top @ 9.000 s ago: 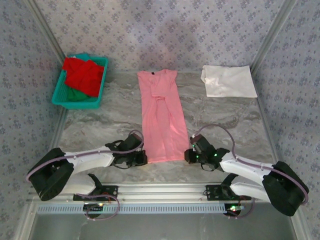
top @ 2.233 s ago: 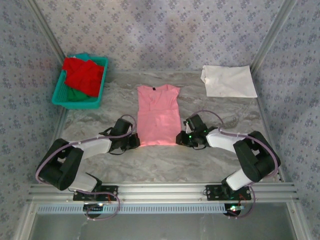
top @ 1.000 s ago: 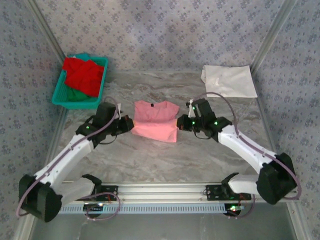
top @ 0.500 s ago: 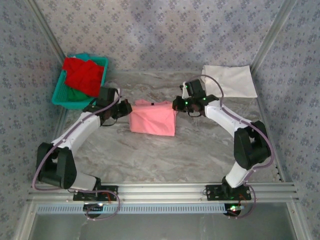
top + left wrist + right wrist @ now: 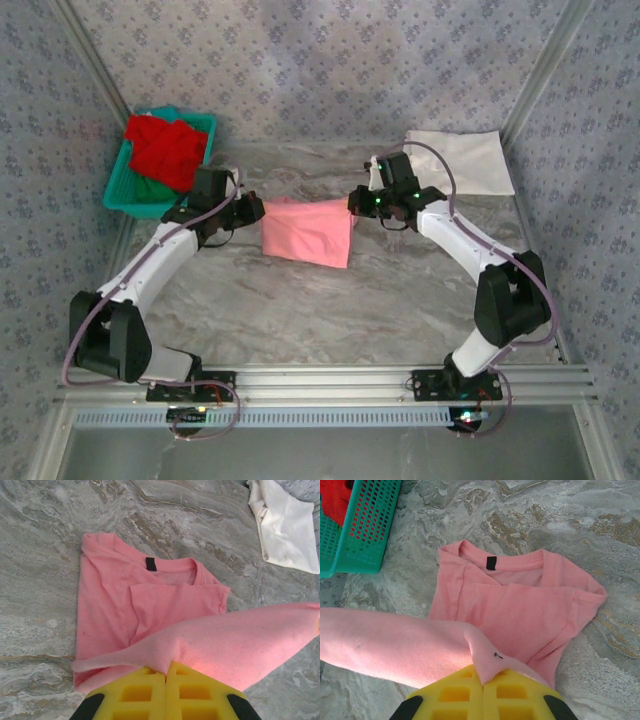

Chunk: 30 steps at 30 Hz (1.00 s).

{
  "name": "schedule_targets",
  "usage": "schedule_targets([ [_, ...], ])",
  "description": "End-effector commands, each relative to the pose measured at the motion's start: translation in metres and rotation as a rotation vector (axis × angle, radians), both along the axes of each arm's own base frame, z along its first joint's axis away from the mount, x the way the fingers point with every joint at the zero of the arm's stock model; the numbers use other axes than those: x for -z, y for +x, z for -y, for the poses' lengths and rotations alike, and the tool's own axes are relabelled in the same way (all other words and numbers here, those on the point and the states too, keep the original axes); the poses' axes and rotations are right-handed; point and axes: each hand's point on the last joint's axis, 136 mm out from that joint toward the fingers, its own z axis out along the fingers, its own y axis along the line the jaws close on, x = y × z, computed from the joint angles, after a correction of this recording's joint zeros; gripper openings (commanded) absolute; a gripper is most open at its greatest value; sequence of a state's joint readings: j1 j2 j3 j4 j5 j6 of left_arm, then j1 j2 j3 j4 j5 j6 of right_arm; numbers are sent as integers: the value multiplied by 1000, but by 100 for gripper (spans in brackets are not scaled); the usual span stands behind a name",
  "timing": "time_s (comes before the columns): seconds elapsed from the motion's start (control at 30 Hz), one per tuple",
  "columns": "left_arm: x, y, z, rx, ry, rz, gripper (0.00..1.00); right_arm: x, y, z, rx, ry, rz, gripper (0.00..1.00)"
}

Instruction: Fold and stack the t-shirts

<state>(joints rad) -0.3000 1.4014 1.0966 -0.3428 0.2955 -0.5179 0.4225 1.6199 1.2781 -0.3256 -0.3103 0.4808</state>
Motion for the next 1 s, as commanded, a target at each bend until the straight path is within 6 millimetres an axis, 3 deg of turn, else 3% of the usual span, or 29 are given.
schedule_targets([
  [0.0, -5, 22, -5, 0, 43, 39, 0, -5, 16, 2, 1, -15, 33, 0],
  [0.13, 10, 60, -6, -5, 76, 30, 0, 8, 40, -1, 6, -31, 34, 0],
  [0.2, 19, 83, -7, -12, 91, 18, 8, 16, 57, -1, 12, -41, 32, 0],
  [0.23, 23, 98, -10, -25, 105, 21, 23, 21, 68, 1, 19, -46, 25, 6],
  [0.27, 27, 112, -12, -36, 121, 23, 39, 25, 78, 4, 33, -53, 8, 19],
  [0.3, 29, 122, -13, -40, 132, 23, 46, 31, 87, 8, 48, -55, -10, 28],
  [0.37, 31, 137, -19, -68, 163, 1, 51, 35, 105, 14, 67, -56, -16, 53],
  [0.5, 16, 126, -17, -98, 169, 45, 56, 24, 97, 15, 58, -57, 1, 47],
  [0.53, 14, 116, -12, -91, 174, 60, 56, 21, 89, 11, 47, -57, 16, 48],
  [0.6, 18, 98, -4, -80, 191, 81, 55, 16, 70, -2, -2, -44, 37, 38],
  [0.67, 31, 84, 12, -34, 183, 88, 52, 24, 48, -21, -55, 5, 23, 22],
  [0.7, 38, 81, 18, -18, 172, 89, 50, 30, 44, -28, -67, 33, 14, 20],
  [0.87, 101, 82, 33, 20, 148, -68, 43, 72, 44, -56, -103, 68, -68, 17],
  [0.97, 125, 82, 35, 24, 140, -86, 42, 93, 55, -60, -90, 32, -75, 17],
])
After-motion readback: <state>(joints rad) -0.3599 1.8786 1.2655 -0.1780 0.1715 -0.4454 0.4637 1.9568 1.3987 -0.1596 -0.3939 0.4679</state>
